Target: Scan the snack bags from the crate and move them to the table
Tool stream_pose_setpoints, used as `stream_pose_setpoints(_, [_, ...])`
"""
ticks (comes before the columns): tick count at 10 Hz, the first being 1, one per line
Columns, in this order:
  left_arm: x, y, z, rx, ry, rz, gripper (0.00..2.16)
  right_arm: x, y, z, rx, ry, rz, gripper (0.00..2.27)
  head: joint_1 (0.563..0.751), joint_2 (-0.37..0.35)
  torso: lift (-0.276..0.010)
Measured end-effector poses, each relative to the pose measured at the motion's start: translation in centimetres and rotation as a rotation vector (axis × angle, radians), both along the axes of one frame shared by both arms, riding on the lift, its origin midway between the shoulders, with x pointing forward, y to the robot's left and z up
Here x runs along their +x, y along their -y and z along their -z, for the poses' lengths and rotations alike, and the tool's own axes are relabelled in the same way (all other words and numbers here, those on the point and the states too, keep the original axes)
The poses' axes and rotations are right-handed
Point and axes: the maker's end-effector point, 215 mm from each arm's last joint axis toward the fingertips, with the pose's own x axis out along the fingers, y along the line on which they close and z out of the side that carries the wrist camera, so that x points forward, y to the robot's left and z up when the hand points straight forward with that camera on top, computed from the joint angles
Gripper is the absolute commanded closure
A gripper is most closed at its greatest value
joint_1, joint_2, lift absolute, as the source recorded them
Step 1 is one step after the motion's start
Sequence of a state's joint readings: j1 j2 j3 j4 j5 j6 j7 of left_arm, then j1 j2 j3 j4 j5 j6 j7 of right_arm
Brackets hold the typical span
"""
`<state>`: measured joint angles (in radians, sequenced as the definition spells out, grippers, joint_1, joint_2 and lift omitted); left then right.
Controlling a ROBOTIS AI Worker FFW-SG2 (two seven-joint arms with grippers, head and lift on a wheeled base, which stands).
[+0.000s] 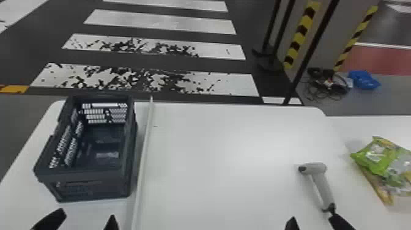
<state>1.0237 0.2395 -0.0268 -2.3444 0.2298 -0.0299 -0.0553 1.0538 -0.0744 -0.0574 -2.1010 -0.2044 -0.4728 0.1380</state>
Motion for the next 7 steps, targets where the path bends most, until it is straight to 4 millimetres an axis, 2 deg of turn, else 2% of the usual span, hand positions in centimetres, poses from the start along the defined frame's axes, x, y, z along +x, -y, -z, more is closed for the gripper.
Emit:
stream_pose_setpoints(2, [0.01,-0.25,-0.23,-0.001,0.008,-0.01,0.08,-0.47,0.52,-0.48,-0.011,0.017,0.008,0.17,0.695,-0.132,-0.095])
stream_pose_setpoints(7, [0.3,-0.25,0.08,0.0,0.004,-0.009,0.08,-0.07,0.89,-0.21,-0.025,0.016,0.006,0.17,0.695,-0.14,-0.095])
